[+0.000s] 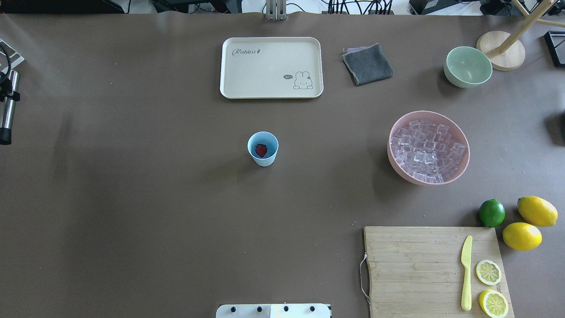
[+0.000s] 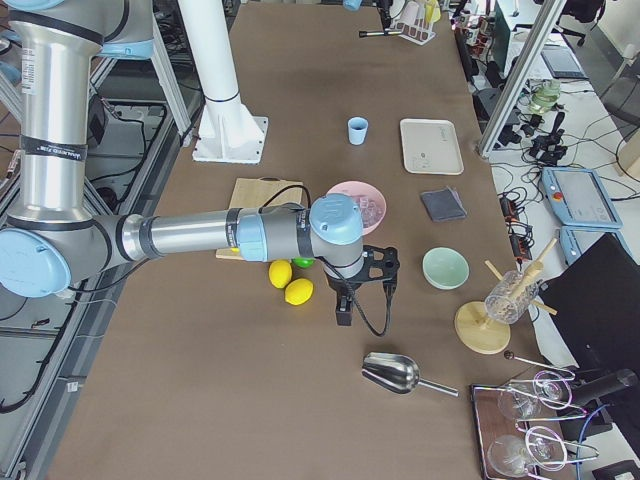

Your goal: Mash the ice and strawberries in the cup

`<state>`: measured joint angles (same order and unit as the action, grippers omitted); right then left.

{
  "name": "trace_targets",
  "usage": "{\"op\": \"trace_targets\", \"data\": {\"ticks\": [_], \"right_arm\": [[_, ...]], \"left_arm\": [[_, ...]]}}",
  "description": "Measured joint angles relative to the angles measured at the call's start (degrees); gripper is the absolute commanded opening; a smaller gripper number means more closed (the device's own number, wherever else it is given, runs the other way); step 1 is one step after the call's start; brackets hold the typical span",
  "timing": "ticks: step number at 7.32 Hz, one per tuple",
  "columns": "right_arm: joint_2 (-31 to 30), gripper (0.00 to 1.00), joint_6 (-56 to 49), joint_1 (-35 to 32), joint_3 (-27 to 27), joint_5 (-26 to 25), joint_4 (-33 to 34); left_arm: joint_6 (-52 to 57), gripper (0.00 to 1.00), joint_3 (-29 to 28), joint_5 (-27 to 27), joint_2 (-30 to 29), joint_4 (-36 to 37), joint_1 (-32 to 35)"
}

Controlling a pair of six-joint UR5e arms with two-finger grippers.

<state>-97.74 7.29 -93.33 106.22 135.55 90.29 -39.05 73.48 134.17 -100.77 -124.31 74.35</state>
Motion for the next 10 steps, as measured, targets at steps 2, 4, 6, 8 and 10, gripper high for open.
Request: {"op": "trace_targets", "data": {"ticks": [2, 4, 6, 8, 10], "right_arm": [[-0.1, 1.0, 0.0, 0.0, 0.1, 0.4, 0.0], [-0.1, 1.0, 0.0, 0.0, -0.1, 1.6, 0.1], [-0.2, 1.0, 0.0, 0.0, 0.0, 1.8, 0.1], [-0.1, 1.0, 0.1, 0.0, 0.0, 2.0, 0.1], [0.0, 1.0, 0.1, 0.0, 0.0, 2.1, 0.0]], "left_arm": [[2.9, 0.28, 0.4, 0.3, 3.1, 0.5, 0.2], [4.5, 0.8, 2.6, 0.1, 7.5, -2.2, -1.5], [5.0, 0.99, 3.1, -0.5, 9.5, -5.4, -3.3], [5.0, 0.99, 3.1, -1.6, 9.9, -6.4, -3.9], [5.3, 0.99, 4.1, -1.0, 9.1, -5.3, -1.5]]}}
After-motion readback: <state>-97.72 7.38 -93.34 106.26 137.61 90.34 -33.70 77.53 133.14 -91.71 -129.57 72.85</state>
